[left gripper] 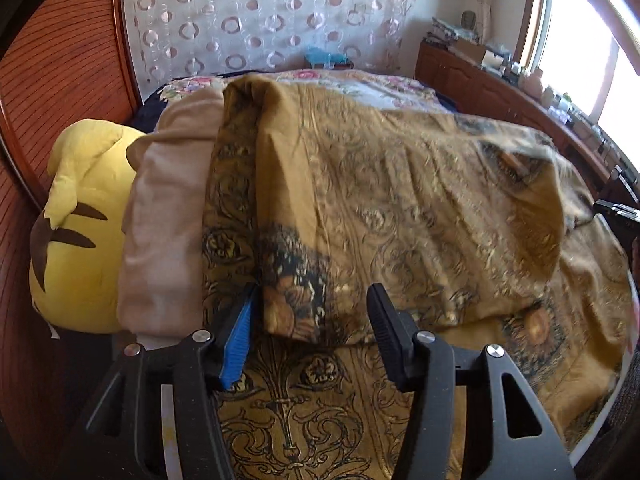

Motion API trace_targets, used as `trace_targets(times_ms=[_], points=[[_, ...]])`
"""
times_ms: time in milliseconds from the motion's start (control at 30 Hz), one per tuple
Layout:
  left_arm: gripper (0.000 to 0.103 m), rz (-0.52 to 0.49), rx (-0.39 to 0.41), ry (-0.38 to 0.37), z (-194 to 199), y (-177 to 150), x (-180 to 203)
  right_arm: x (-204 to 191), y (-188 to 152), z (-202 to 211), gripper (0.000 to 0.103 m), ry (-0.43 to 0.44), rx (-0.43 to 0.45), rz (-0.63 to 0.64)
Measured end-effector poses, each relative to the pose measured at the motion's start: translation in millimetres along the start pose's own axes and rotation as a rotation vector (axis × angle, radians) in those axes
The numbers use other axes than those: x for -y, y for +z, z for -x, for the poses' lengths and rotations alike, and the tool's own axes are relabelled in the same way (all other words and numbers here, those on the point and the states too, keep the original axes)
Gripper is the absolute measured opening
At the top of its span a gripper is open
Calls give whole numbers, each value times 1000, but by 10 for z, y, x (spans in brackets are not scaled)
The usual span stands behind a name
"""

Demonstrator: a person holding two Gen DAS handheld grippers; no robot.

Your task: Fold small clothes

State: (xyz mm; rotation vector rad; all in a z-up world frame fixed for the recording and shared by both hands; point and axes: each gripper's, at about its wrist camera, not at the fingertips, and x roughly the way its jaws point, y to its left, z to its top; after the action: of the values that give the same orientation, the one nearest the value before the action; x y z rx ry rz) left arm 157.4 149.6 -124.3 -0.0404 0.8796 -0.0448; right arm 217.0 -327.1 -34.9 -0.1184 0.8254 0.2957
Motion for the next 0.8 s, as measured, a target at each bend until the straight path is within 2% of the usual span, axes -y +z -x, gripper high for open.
trace_targets(times_ms=[167, 333, 433, 800], points=[[56, -5, 28, 20, -2, -62, 44, 177, -38, 77, 29, 8, 2, -46], [56, -40, 23, 68, -26, -88, 100, 276, -46, 112, 30, 23, -1, -65], [56, -31, 22, 58, -28, -90, 93, 312, -31, 64, 30, 23, -3, -67], [56, -32, 26, 50, -9, -98, 73, 82, -85, -478, 32, -3, 14, -35]])
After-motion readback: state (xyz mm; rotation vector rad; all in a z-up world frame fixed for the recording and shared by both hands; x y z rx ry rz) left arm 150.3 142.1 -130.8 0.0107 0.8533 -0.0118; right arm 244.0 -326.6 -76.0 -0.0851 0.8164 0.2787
